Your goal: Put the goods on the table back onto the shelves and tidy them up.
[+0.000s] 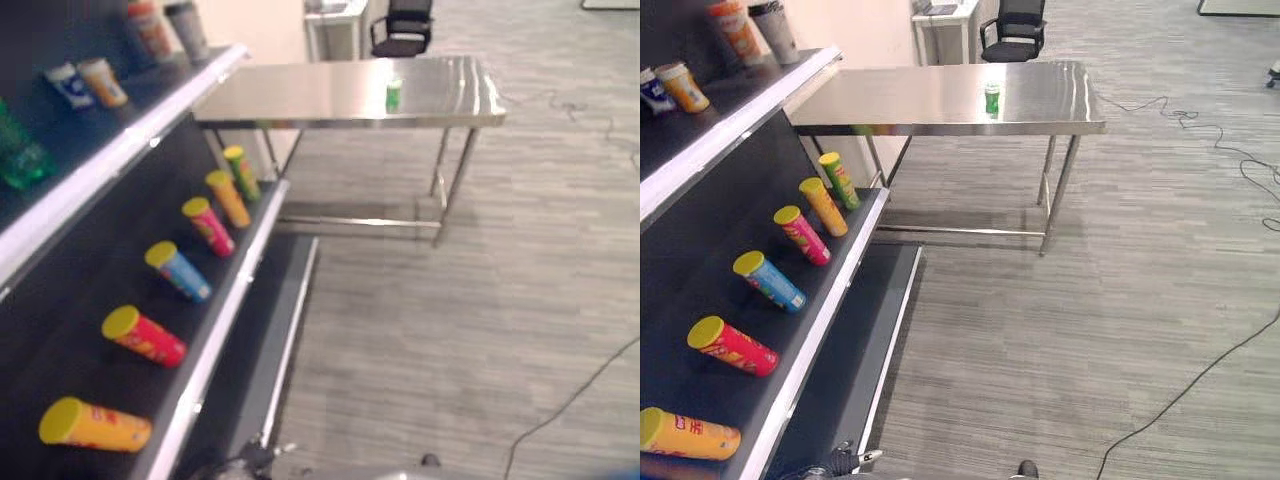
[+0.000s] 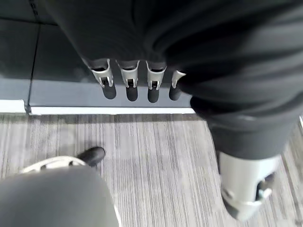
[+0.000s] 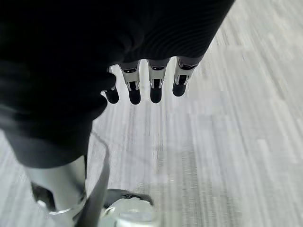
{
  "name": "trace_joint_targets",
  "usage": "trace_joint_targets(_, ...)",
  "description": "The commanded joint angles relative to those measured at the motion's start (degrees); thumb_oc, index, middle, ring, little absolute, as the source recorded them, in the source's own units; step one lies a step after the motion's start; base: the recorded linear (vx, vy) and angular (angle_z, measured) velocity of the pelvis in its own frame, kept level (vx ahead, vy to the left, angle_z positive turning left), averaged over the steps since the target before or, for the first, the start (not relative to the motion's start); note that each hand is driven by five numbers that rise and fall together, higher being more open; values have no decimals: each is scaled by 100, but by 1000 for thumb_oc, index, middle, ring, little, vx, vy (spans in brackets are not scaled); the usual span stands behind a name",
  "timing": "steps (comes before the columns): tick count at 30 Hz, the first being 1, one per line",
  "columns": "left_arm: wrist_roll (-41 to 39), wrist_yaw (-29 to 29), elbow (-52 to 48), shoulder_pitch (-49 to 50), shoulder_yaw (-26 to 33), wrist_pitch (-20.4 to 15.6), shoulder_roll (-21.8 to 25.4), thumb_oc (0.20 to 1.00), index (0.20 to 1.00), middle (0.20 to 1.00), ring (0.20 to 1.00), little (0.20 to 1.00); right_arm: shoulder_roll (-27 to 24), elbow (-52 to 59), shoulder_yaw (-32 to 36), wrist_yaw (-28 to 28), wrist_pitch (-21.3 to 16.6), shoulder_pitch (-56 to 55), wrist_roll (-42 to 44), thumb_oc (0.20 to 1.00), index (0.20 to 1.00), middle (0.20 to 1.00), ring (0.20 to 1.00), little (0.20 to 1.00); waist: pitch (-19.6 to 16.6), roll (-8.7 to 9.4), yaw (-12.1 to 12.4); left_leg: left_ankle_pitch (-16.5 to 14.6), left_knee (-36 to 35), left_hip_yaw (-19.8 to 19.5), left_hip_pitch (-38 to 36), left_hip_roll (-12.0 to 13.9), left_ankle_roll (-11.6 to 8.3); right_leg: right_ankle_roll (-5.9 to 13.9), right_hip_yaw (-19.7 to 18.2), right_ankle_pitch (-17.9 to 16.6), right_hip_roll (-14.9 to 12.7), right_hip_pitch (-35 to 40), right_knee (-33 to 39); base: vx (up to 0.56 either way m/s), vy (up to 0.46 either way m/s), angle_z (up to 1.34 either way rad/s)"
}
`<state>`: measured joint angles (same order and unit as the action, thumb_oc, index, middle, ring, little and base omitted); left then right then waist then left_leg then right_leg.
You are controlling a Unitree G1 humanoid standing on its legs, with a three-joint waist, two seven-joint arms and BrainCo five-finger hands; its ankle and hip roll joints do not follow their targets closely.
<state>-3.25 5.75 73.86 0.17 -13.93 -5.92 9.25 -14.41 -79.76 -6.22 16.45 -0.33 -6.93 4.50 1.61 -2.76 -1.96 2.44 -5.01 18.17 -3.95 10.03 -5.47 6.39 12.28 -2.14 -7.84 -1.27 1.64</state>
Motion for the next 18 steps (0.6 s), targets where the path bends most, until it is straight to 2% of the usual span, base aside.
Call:
trace_joint_targets(1,630,-54,380,-144,-121,37,220,1000,1000,1000,1000,1000,72,-69,-510,-180,49,419,-888,1000,1000,1000,1000,1000,79,456,83,-533,74,-221,-176,-49,90,262,-9,-113,-729,-255,-471,102,-296,-26)
trace_joint_targets(2,631,-54,380,-144,-120,37,219,1000,1000,1000,1000,1000,71,-69,-511,-181,49,419,-888,1000,1000,1000,1000,1000,82,453,81,-532,73,-221,-179,-45,87,259,-8,-109,-725,-253,-475,80,-362,-19)
trace_joint_targets(3,567,-67,375,-159,-63,55,218,1000,1000,1000,1000,1000,-20,-16,-781,-285,61,516,-1201,1000,1000,1000,1000,1000,126,436,101,-499,383,-294,-144,276,-9,80,-81,189,-490,-242,-654,81,-370,-15)
trace_joint_targets(5,561,-67,311,-176,-76,40,209,1000,1000,1000,1000,1000,-82,63,-984,-371,29,604,-1299,1000,1000,1000,1000,1000,187,404,139,-374,993,-515,-37,562,-58,-92,-172,516,-211,-83,-727,149,-356,-11)
trace_joint_targets(6,561,-66,311,-177,-74,41,206,1000,1000,1000,1000,1000,-85,63,-984,-373,29,607,-1299,1000,1000,1000,1000,1000,196,394,131,-386,1022,-530,-27,581,-70,-102,-162,526,-197,-74,-732,136,-391,-11)
trace_joint_targets(7,655,-38,122,-251,-204,47,251,1000,1000,1000,1000,1000,-186,134,-1117,-415,13,724,-1282,1000,1000,1000,1000,1000,392,450,269,167,2039,-934,463,818,38,-382,-259,650,55,37,-745,47,-407,-2)
trace_joint_targets(8,595,-30,66,-289,-212,62,281,1000,1000,1000,1000,1000,-246,168,-1150,-436,10,765,-1250,1000,1000,1000,1000,1000,504,488,354,383,2589,-1269,810,775,111,-499,-289,682,133,90,-730,44,-403,9)
trace_joint_targets(9,593,-31,65,-293,-212,64,283,1000,1000,1000,1000,1000,-246,168,-1148,-438,11,769,-1249,1000,1000,1000,1000,1000,501,478,337,371,2631,-1304,851,786,103,-505,-269,687,144,84,-732,8,-280,6)
trace_joint_targets(10,401,-64,-11,-313,-153,80,331,1000,1000,1000,1000,1000,-333,249,-1236,-500,5,838,-1201,1000,1000,1000,1000,1000,618,596,556,244,3196,-1999,1540,-7,424,-619,-356,619,161,107,-654,1,-153,-22)
trace_joint_targets(11,401,-64,-11,-313,-153,80,331,1000,1000,1000,1000,1000,-333,249,-1236,-500,5,838,-1201,1000,1000,1000,1000,1000,617,595,555,243,3198,-2000,1543,-7,424,-619,-354,620,162,106,-654,89,-182,-25)
trace_joint_targets(12,237,-106,-17,-328,-57,64,344,1000,1000,1000,1000,1000,-394,234,-1223,-524,-13,867,-1193,1000,1000,1000,1000,1000,630,599,670,72,3159,-2271,1758,-382,435,-594,-475,640,157,199,-587,149,-44,-22)
trace_joint_targets(13,73,-145,12,-343,30,44,335,1000,1000,1000,1000,1000,-389,221,-1215,-540,-17,874,-1187,1000,1000,1000,1000,1000,639,594,720,-5,3008,-2330,1881,-531,403,-554,-518,682,162,277,-538,236,-44,-21)
trace_joint_targets(15,-171,-223,128,-344,177,48,283,1000,1000,1000,1000,1000,-402,190,-1204,-598,-28,882,-1187,1000,1000,1000,1000,1000,582,543,804,-49,2227,-2284,1977,-679,333,-504,-495,797,155,439,-394,348,21,-29)
trace_joint_targets(16,-288,-225,258,-275,300,48,212,1000,1000,1000,1000,1000,-396,226,-1280,-584,-66,924,-1214,1000,1000,1000,1000,1000,556,409,976,324,1345,-2326,2220,-913,246,-506,-552,964,304,643,-327,348,42,-23)
trace_joint_targets(17,-288,-225,259,-276,300,48,211,1000,1000,1000,1000,1000,-397,226,-1280,-584,-67,925,-1214,1000,1000,1000,1000,1000,550,408,974,343,1321,-2328,2219,-912,246,-507,-550,956,306,637,-322,406,47,-5)
trace_joint_targets(18,-339,-249,354,-240,358,64,174,1000,1000,1000,1000,1000,-363,217,-1358,-589,-63,977,-1256,1000,1000,1000,1000,1000,543,347,1104,485,779,-2434,2302,-1018,211,-515,-639,1094,392,779,-323,319,38,-16)
